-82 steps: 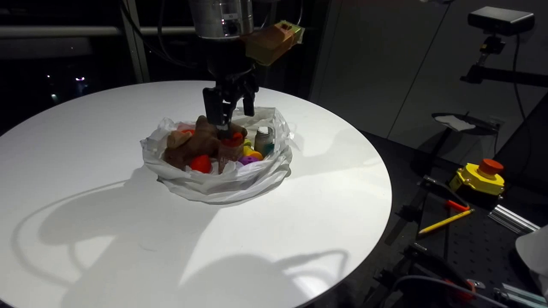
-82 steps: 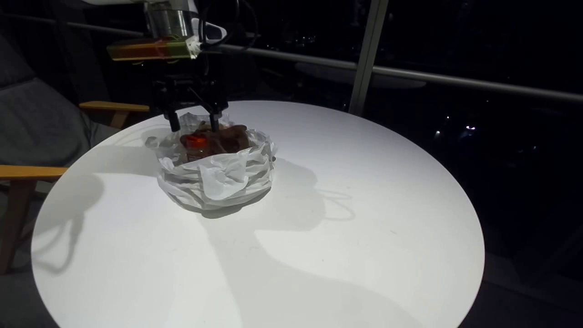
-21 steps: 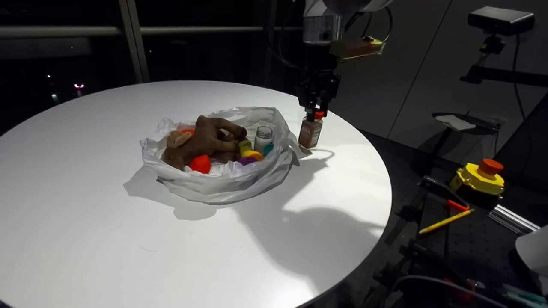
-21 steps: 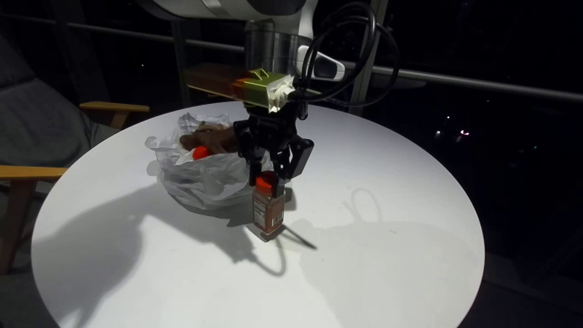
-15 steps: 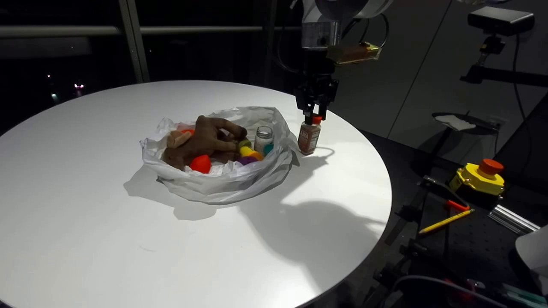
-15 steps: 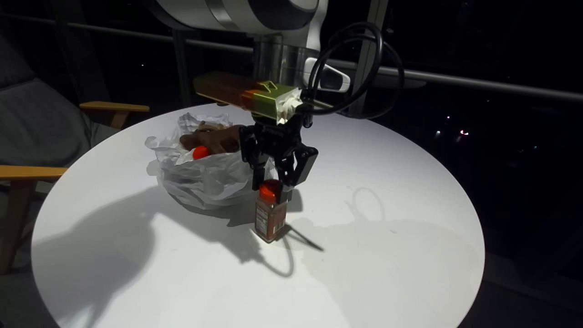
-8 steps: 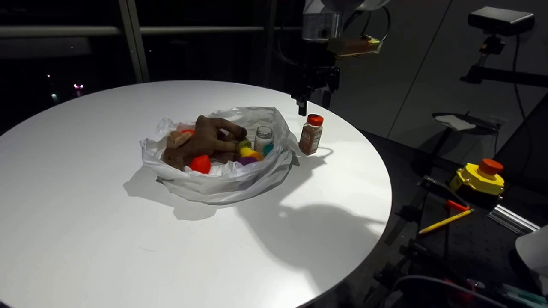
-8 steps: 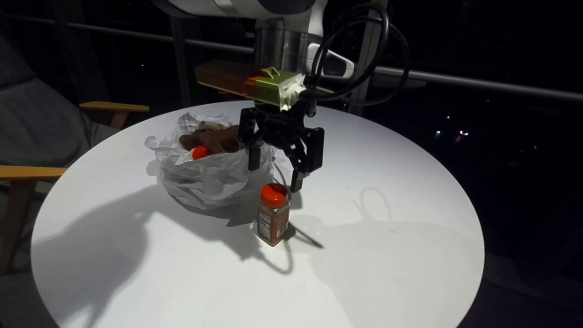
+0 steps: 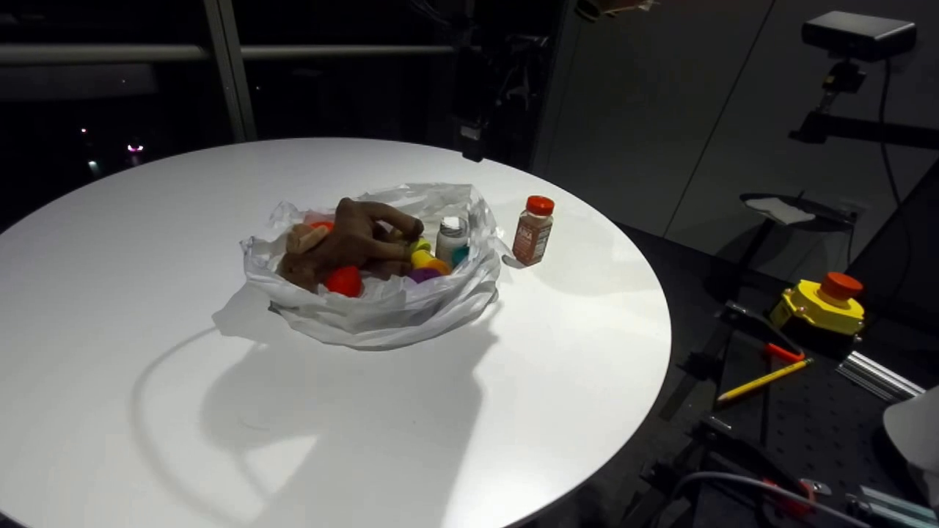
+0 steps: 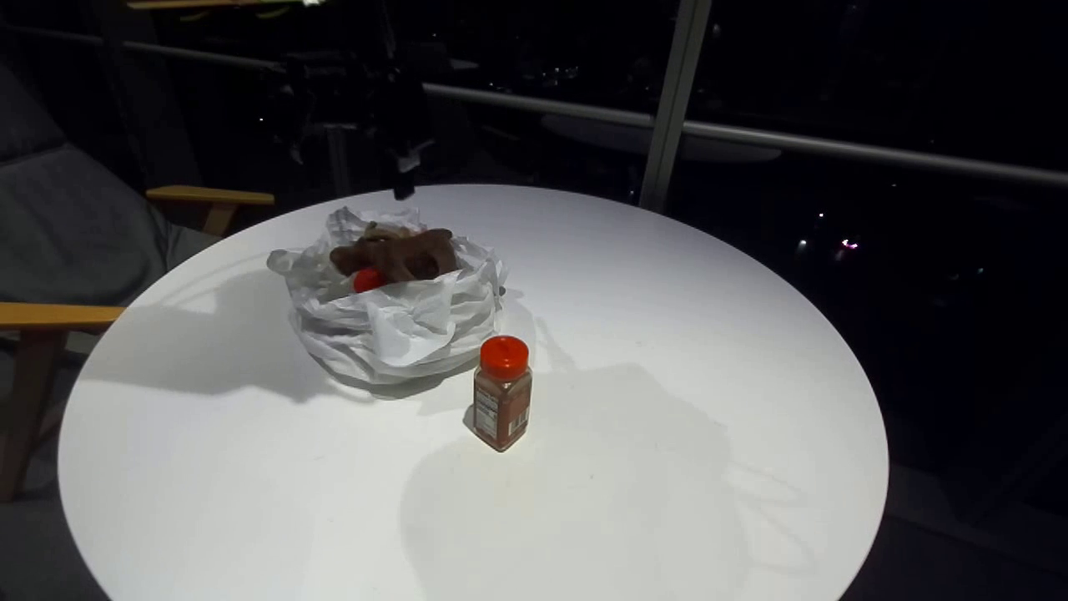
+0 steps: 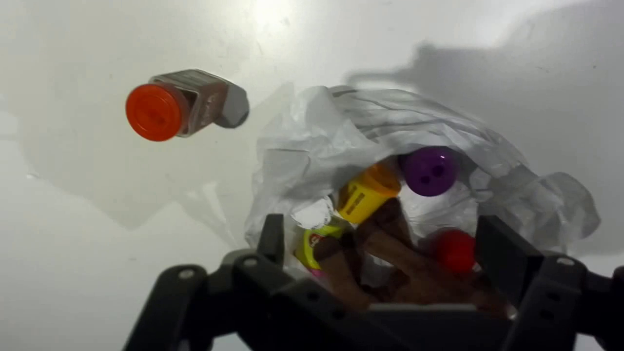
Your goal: Pick the object in the plastic bag and put them on the table
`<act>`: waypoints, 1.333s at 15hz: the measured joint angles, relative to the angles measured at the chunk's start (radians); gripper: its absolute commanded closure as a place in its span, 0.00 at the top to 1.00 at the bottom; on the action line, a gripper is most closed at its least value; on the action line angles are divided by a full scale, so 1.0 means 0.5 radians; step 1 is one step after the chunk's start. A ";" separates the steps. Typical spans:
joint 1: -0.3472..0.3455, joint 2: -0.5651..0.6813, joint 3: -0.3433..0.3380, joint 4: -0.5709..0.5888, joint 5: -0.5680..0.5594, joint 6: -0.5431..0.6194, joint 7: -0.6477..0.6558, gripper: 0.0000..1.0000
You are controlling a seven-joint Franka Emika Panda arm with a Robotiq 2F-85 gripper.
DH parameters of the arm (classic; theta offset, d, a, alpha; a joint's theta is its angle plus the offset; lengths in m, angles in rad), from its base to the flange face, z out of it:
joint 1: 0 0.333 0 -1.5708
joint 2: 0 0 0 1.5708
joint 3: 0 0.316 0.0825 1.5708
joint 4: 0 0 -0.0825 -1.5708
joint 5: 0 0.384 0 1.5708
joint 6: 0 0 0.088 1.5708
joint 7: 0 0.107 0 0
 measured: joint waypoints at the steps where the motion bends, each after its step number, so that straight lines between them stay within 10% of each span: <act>1: 0.044 -0.003 0.041 0.007 -0.075 0.040 0.057 1.00; 7: 0.111 0.229 0.089 0.127 -0.313 0.229 0.034 1.00; 20: -0.063 0.746 0.000 0.606 -0.051 -0.018 -0.541 1.00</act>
